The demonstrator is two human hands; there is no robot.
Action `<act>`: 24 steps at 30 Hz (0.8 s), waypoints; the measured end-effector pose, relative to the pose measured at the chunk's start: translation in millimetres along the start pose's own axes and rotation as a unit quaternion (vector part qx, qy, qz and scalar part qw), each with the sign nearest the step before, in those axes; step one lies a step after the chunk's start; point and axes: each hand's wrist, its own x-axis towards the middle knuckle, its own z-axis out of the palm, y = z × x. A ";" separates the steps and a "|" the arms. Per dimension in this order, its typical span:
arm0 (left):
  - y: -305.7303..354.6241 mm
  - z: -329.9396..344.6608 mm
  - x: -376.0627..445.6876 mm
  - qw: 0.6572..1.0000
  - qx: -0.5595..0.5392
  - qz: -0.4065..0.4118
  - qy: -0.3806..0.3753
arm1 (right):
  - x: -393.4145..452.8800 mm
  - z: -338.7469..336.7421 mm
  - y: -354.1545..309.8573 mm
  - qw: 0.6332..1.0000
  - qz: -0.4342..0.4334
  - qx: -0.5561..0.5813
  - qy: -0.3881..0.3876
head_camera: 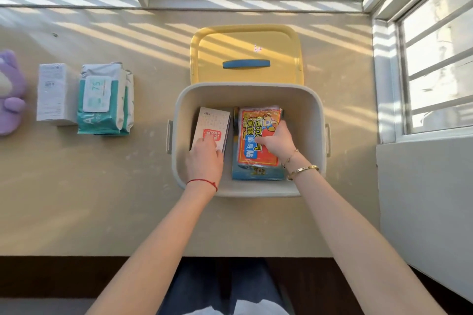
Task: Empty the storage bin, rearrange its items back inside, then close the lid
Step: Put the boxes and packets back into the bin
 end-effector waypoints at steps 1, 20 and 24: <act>-4.0 -0.4 2.1 0.998 0.040 -0.026 -0.030 | 4.4 5.6 0.1 1.000 0.002 -0.006 0.000; -25.5 8.6 6.0 0.999 0.035 0.014 0.026 | 33.8 32.5 17.9 0.964 -0.127 -0.216 0.091; -30.5 15.2 16.7 0.995 0.011 0.093 0.018 | 34.9 33.6 21.8 0.933 -0.164 -0.297 0.119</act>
